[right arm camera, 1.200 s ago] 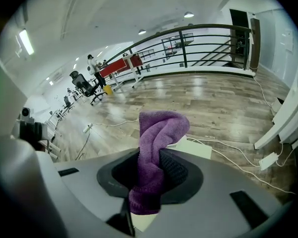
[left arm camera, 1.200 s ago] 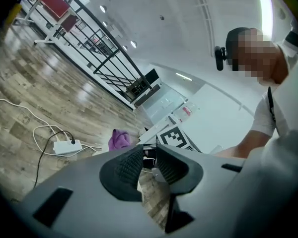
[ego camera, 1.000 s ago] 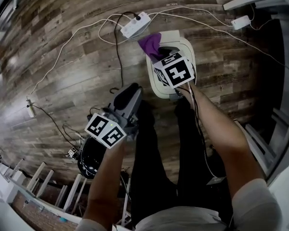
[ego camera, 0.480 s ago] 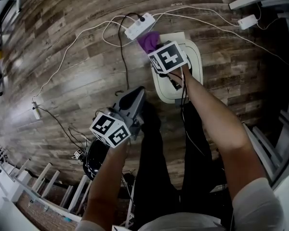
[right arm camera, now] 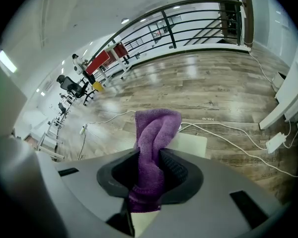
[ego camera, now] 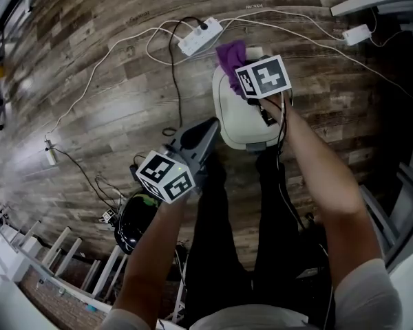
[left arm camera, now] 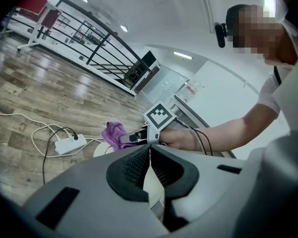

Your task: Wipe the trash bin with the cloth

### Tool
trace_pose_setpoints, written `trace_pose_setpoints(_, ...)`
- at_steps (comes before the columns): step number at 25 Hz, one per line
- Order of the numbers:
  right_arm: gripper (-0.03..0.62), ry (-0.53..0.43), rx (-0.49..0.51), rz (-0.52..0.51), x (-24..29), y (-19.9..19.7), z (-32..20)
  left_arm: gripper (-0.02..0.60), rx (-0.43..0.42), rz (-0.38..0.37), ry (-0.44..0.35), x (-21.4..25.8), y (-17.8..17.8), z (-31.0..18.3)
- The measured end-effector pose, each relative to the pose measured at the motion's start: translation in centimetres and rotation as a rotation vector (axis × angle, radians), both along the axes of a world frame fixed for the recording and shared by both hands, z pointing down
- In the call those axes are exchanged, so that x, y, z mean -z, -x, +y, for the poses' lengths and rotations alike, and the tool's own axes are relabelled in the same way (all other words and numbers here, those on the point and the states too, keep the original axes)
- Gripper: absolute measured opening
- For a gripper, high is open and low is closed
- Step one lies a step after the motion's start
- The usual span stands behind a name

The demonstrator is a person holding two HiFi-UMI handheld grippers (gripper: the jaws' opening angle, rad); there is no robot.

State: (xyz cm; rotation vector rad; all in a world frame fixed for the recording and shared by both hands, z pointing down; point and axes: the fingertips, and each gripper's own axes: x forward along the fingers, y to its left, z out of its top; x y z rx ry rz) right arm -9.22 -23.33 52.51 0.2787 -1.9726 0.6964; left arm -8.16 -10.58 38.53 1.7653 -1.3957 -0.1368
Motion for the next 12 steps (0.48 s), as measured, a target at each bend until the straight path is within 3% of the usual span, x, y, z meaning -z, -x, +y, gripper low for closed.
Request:
trace_pose_setpoints(5, 0.106, -0.016, -0.016, 0.012, 0.0, -2.1, -1.6, 0.011, 0.005, 0.036, -0.028, 0.3, -0.6, -1.3)
trace_pose_setpoints(12, 0.106, -0.057, -0.069, 0.067, -0.2, -7.1, -4.8, 0.011, -0.007, 0.029, -0.01, -0.4, -1.5, -2.3)
